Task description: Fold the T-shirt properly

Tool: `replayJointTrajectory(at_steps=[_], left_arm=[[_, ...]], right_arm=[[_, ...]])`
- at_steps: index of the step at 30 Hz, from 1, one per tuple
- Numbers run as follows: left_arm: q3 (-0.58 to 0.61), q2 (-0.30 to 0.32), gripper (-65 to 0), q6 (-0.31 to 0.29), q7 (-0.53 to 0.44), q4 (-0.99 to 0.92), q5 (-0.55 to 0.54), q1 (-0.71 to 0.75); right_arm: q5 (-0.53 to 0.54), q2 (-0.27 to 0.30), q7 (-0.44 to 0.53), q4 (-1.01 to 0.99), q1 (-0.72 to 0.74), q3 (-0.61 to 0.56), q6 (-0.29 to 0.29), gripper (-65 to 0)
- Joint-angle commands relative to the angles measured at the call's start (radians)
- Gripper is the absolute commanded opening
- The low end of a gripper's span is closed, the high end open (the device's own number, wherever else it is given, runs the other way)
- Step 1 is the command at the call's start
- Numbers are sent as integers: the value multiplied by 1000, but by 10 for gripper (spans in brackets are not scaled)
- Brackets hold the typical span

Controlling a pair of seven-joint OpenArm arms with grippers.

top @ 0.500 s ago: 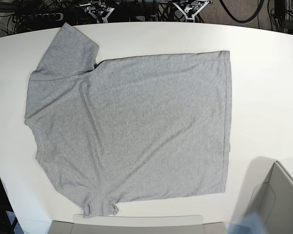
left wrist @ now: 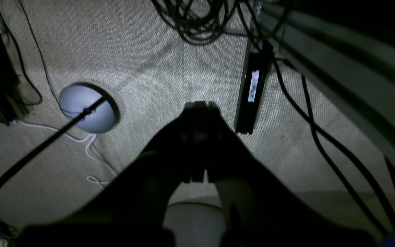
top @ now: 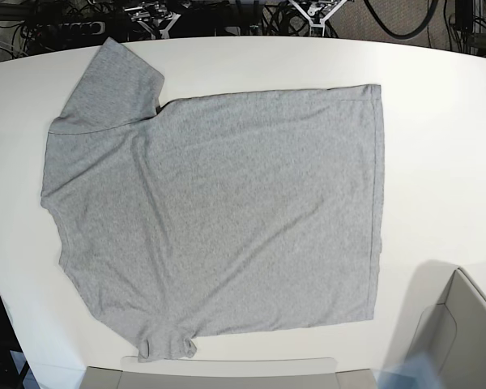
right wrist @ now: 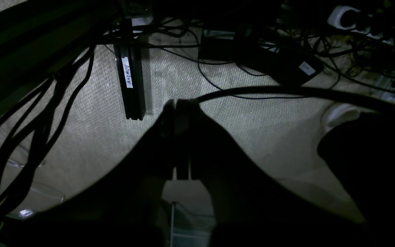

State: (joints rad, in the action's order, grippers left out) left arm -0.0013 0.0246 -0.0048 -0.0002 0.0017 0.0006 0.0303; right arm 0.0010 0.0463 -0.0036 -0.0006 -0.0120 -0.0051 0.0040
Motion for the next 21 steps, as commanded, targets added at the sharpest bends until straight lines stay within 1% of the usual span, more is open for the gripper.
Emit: replayJointTrajectory(at_steps=[1,16,21], left_arm=[[2,1,-647,4,1,1,5,3],[-1,1,-647,4,1,-1,5,4],[-1,21,-647,4,-7,5,5,38]], right_arm=[[0,5,1,1,7,-2,3,-648],[0,5,1,1,4,-3,3,-649],[0,7,1,1,1,-3,3,-649]])
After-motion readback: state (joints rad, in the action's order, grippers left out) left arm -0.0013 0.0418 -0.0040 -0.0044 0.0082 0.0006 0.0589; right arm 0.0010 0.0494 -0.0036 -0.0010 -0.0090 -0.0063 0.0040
